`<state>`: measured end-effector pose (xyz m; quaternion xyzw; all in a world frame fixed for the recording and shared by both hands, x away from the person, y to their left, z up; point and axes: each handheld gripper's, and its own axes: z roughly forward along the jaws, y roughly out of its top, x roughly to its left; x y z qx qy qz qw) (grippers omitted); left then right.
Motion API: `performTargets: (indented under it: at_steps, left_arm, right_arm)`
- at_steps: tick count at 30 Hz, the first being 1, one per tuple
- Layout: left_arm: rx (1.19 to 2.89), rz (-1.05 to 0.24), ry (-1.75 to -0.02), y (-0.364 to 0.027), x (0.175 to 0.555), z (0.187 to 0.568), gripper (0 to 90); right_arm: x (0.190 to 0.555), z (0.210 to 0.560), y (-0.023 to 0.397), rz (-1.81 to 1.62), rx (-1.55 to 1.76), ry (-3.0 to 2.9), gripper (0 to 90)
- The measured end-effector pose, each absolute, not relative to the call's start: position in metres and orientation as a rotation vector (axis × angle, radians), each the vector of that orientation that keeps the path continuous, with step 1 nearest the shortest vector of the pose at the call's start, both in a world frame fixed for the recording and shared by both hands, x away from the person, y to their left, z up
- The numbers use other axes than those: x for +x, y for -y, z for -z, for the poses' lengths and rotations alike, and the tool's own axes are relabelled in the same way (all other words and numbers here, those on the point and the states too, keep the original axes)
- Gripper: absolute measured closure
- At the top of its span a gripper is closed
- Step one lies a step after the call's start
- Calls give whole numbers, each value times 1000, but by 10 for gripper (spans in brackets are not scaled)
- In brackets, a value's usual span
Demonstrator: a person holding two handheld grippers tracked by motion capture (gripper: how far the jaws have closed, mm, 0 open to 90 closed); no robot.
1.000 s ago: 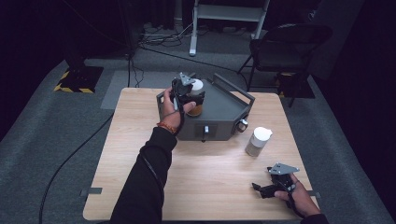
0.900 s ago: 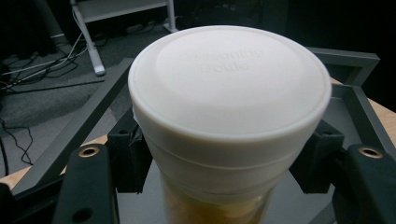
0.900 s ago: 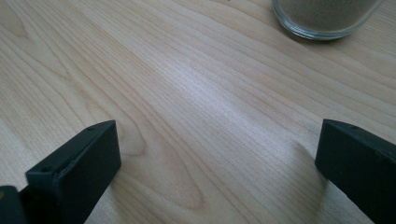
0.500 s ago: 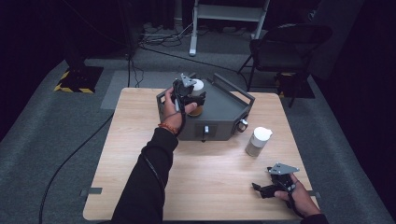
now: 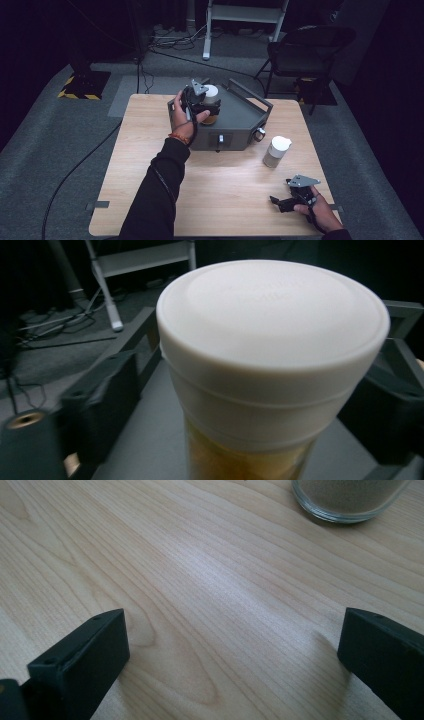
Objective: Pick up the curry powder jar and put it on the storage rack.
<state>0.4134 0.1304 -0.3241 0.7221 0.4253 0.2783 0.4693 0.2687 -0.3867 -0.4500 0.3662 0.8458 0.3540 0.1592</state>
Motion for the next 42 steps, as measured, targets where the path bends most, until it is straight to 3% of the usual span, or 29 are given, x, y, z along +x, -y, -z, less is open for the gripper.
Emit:
performTargets:
  at_steps: [13,42]
  left_arm:
    - [1782,-744,-1038,-134,401,324,13]
    - [1863,-722,-875,-147,361,335,11]
  right_arm:
    - [269,450,387,-1012,1047,-2417,0]
    - [269,450,387,-1011,1046,-2418,0]
